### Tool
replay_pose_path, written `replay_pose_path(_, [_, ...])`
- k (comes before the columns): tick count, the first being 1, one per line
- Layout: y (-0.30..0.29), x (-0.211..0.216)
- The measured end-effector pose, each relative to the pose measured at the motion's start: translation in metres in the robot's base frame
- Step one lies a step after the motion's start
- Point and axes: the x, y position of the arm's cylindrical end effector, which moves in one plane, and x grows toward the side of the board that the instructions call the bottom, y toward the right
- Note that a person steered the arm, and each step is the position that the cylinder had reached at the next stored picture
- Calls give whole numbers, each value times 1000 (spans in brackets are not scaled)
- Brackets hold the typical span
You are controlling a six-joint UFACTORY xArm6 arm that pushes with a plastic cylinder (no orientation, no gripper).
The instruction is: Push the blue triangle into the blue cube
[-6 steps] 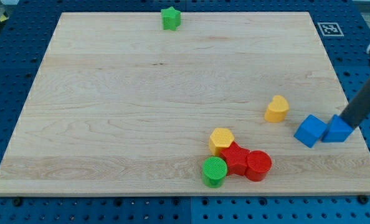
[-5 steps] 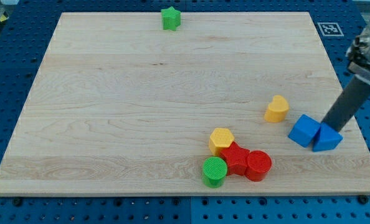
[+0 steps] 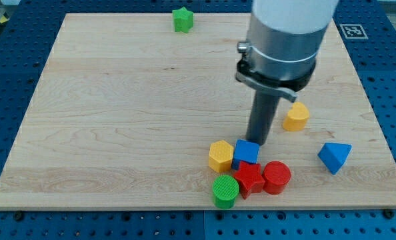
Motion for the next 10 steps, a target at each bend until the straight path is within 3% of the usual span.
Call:
replay_pose_path(2, [118,-12])
replay_pose_path(3, [169,5])
replay_pose_path(4, [184,52])
replay_pose_path(6, [162,40])
replay_pose_path(10, [21,40])
